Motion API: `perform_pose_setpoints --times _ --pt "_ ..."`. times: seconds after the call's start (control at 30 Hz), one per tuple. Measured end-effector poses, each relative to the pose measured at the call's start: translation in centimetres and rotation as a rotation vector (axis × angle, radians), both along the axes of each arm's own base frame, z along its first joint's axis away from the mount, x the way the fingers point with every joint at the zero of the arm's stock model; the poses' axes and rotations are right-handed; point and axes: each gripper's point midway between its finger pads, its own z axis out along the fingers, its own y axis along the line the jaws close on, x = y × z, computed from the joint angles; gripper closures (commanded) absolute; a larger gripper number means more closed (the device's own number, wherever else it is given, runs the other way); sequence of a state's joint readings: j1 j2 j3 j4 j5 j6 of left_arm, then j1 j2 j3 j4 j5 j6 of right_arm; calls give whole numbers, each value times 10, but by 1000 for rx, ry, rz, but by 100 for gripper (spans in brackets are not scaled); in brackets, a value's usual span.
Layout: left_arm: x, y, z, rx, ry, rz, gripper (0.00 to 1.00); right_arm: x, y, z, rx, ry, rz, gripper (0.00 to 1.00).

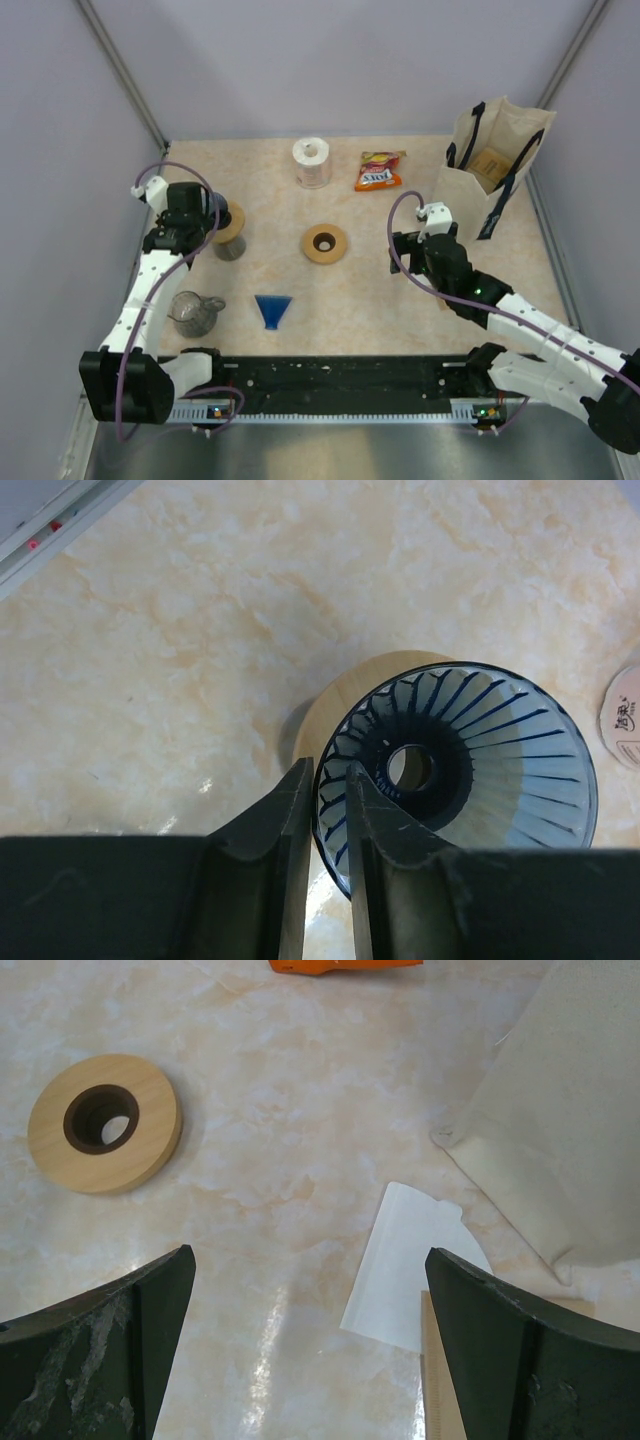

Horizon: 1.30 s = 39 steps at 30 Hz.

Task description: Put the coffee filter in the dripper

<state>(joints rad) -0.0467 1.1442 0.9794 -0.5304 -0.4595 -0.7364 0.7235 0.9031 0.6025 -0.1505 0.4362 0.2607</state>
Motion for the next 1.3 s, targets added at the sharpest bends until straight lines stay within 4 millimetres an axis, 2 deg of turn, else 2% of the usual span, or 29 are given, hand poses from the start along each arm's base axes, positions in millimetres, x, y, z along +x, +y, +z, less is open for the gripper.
perform_pose_setpoints --times 0.1,0.23,0.4,0.77,0.83,0.87,1.3 --pt "-3 -2 -3 -4 18 -15 69 0 0 0 4 1 -2 1" --pt "-6 -6 -7 -9 43 -48 49 0 0 0 8 2 -4 1" --pt "-7 -10 -6 -12 47 -72 32 0 1 0 11 2 -5 1" --pt "0 -16 -14 -13 93 -124 16 0 -1 0 9 0 -12 1" --pt "2 -17 -17 -15 109 -132 9 1 -1 0 8 0 -12 1" --pt "3 -18 -19 -16 117 -137 1 1 -1 0 8 -1 -12 1" --pt "11 -17 -10 -9 114 -137 1 1 -3 1 5 -4 -22 1"
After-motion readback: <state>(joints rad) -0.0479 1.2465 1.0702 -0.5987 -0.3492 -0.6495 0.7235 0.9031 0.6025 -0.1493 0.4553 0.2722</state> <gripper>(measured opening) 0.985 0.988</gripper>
